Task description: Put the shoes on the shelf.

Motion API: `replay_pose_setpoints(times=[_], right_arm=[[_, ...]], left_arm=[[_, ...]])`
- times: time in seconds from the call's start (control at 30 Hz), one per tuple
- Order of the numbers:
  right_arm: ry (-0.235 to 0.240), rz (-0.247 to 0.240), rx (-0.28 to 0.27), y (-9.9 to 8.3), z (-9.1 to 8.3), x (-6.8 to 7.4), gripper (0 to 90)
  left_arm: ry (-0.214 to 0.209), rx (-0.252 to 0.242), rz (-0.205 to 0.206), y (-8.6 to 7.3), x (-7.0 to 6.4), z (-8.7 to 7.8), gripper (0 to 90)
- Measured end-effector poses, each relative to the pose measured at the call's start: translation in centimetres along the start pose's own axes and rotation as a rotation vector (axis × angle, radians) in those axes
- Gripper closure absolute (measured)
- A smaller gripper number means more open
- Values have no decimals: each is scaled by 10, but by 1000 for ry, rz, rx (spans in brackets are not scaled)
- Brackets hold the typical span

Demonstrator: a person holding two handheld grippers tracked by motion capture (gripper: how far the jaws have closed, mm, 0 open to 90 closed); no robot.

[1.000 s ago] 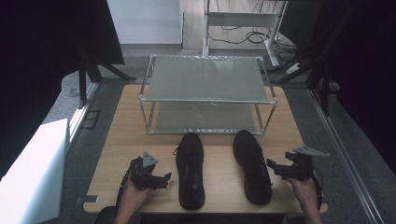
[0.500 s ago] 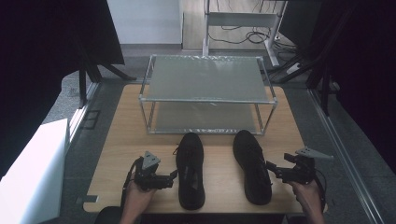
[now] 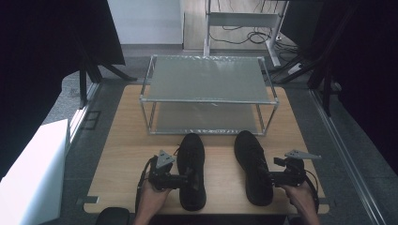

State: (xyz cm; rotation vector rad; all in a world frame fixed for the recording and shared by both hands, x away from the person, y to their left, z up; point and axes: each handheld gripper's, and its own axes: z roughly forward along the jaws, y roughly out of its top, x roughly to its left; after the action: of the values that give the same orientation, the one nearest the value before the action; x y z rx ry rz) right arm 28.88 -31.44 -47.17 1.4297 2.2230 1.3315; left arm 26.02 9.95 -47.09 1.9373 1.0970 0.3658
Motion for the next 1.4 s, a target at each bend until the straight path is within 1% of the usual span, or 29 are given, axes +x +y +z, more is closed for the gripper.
replay_pose_setpoints(times=[0.07, 0.13, 0.17, 0.33, 0.37, 0.43, 0.47, 0.5, 0.63, 0.67, 0.77, 0.8, 0.83, 0.87, 0.93, 0.97, 1.0, 1.03, 1.07, 1.1, 1.13, 1.17, 1.2, 1.23, 1.27, 1.3, 1.33, 1.37, 1.4], right_arm=[[-2, 5, 2, 0, 2, 0, 49], [-6, 21, 12, 0, 9, -1, 64], [-6, 21, 12, 0, 9, -1, 64], [-42, 12, 29, 0, 22, 1, 150], [-87, -30, 62, -3, 31, 4, 172], [-127, -35, 66, -3, 34, 5, 222], [-127, -35, 66, -3, 34, 5, 222], [-153, -36, 64, -3, 33, 6, 290], [-217, -33, 49, -4, 31, 6, 468], [-232, -30, 38, -4, 31, 6, 511], [-274, -55, 15, -4, 29, 6, 638], [-274, -55, 15, -4, 29, 6, 638], [-305, -73, 6, -4, 28, 7, 720], [-304, -76, -11, -4, 26, 8, 747], [-273, -28, -18, -3, 23, 3, 756], [-273, -28, -18, -3, 23, 3, 756], [-258, 2, -21, -3, 22, 0, 760], [-248, 26, -26, -3, 21, -1, 761], [-236, 49, -31, -3, 20, -3, 763], [-223, 68, -34, -4, 19, -5, 766], [-223, 68, -34, -4, 19, -5, 766], [-190, 115, -46, -4, 17, -9, 770], [-173, 134, -51, -4, 17, -11, 771], [-161, 150, -51, -5, 16, -12, 772], [-152, 159, -50, -5, 16, -12, 772], [-138, 170, -55, -5, 16, -12, 772], [-126, 178, -50, -5, 16, -12, 772], [-109, 193, -55, -5, 16, -11, 772], [-109, 193, -55, -5, 16, -11, 772]], left_arm=[[-6, 2, -2, 0, -1, 2, 38], [32, 47, 30, 1, -7, 12, 39], [32, 47, 30, 1, -7, 12, 38], [54, 107, -4, -1, -2, 26, 17], [62, 130, -11, -2, -1, 29, 18], [61, 147, -34, -3, 2, 33, 31], [61, 147, -34, -3, 2, 33, 74], [73, 137, -25, -2, 1, 33, 161], [105, 147, 4, 2, -2, 34, 297], [132, 140, 16, 2, 1, 31, 365], [125, 134, 3, 1, 8, 29, 515], [125, 130, -8, 0, 11, 27, 515], [134, 127, -17, -1, 16, 23, 616], [134, 127, -17, -1, 16, 23, 660], [124, 105, -66, -7, 29, 15, 742], [124, 105, -66, -7, 29, 15, 767], [102, 92, -103, -9, 35, 13, 777], [43, 56, -175, -15, 47, 10, 785], [19, 43, -201, -18, 51, 9, 788], [19, 43, -201, -18, 51, 9, 789], [-3, 31, -222, -20, 55, 8, 789], [-33, 15, -255, -23, 60, 8, 792], [-33, 15, -255, -23, 60, 8, 793], [-53, 9, -279, -23, 64, 8, 795], [-53, 9, -279, -23, 64, 8, 797], [-83, 8, -314, -23, 67, 9, 801], [-83, 8, -314, -23, 67, 9, 804], [-121, 2, -352, -23, 70, 10, 805], [-121, 2, -352, -23, 70, 10, 806]])
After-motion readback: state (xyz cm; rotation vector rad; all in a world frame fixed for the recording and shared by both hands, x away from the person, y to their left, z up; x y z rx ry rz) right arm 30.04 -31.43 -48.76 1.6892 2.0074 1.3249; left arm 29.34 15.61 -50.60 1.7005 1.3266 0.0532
